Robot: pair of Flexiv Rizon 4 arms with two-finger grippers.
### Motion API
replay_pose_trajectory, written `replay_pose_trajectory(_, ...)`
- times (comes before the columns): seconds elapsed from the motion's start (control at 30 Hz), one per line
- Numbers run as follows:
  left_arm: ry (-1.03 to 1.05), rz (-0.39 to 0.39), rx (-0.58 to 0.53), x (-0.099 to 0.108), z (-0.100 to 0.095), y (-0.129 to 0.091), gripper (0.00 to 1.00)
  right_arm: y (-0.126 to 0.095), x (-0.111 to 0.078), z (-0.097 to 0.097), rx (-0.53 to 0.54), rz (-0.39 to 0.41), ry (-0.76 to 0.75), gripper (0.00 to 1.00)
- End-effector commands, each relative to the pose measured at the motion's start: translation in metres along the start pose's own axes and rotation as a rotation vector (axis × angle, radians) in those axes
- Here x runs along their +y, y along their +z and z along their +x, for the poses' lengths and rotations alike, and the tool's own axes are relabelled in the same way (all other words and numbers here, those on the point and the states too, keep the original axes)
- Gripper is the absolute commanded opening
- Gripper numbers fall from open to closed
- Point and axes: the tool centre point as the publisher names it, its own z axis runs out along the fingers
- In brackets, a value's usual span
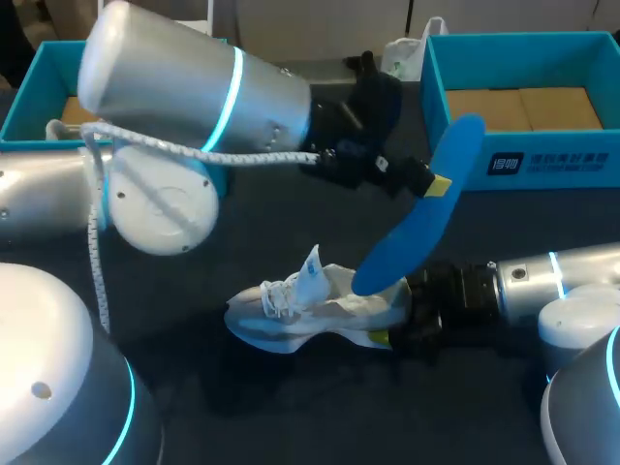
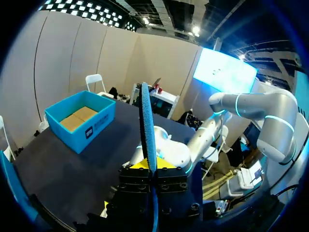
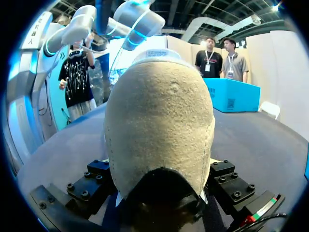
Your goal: Take the shoe out of the shoebox, open the shoe tongue, remove and reinsert the insole, then place the shoe into the shoebox
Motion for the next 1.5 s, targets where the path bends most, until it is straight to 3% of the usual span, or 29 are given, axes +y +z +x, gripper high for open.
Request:
replay_pose_trajectory(0.03,0.002,0.001,0.043,0.004,-0.001,-0.028,0.0,0.002,0.0,0.001,0.0,0.007,0.001,0.0)
replay_pose_trajectory(0.27,-0.004,0.018,0.058,0.005,-0.002,-0.033,0.0,0.002,0.0,0.001,0.0,0.007,0.001,0.0)
replay_pose_trajectory(0.43,-0.008,0.128,0.07,-0.011,-0.01,-0.082,0.0,0.002,0.0,0.001,0.0,0.007,0.001,0.0)
replay_pose_trajectory(0.67,0.018,0.219,0.109,-0.037,-0.002,-0.141,0.0,0.002,0.0,0.001,0.0,0.007,0.001,0.0)
replay_pose_trajectory(1.2,0.018,0.219,0.109,-0.037,-0.002,-0.141,0.0,0.002,0.0,0.001,0.0,0.007,0.001,0.0)
replay_pose_trajectory(1.37,0.053,0.315,0.169,-0.042,0.026,-0.172,0.0,0.002,0.0,0.001,0.0,0.007,0.001,0.0)
replay_pose_trajectory(1.5,0.073,0.333,0.206,-0.044,0.045,-0.194,0.0,0.002,0.0,0.001,0.0,0.007,0.001,0.0)
